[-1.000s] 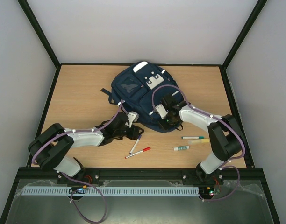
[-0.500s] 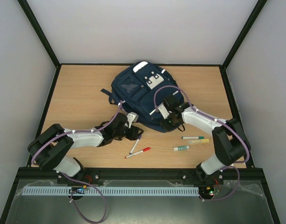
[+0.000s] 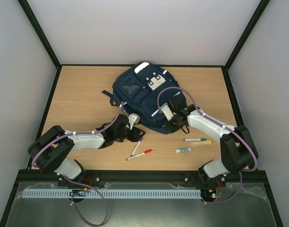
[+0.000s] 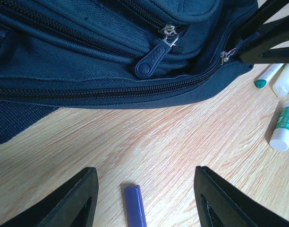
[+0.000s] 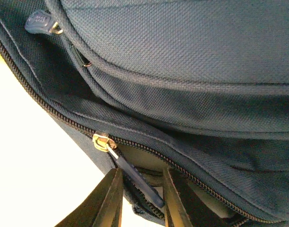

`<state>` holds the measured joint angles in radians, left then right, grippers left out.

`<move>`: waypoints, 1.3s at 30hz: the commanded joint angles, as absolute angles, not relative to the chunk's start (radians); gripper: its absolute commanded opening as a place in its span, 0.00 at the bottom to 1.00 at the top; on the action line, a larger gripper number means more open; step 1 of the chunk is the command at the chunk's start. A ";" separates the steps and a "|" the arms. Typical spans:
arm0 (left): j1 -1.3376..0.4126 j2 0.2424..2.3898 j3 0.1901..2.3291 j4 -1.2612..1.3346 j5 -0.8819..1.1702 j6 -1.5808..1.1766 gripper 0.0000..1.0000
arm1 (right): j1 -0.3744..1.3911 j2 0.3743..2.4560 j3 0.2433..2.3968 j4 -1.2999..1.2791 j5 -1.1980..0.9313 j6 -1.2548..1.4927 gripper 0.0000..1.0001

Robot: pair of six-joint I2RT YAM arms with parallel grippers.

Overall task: Pack the student bag
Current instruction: Zip the student bag at the center of the board.

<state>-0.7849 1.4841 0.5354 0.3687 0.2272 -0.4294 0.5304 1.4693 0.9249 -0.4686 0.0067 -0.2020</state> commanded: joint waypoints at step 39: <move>-0.774 1.604 0.726 0.513 0.355 -0.017 0.61 | 0.528 1.387 1.067 -0.725 -0.234 -0.282 0.01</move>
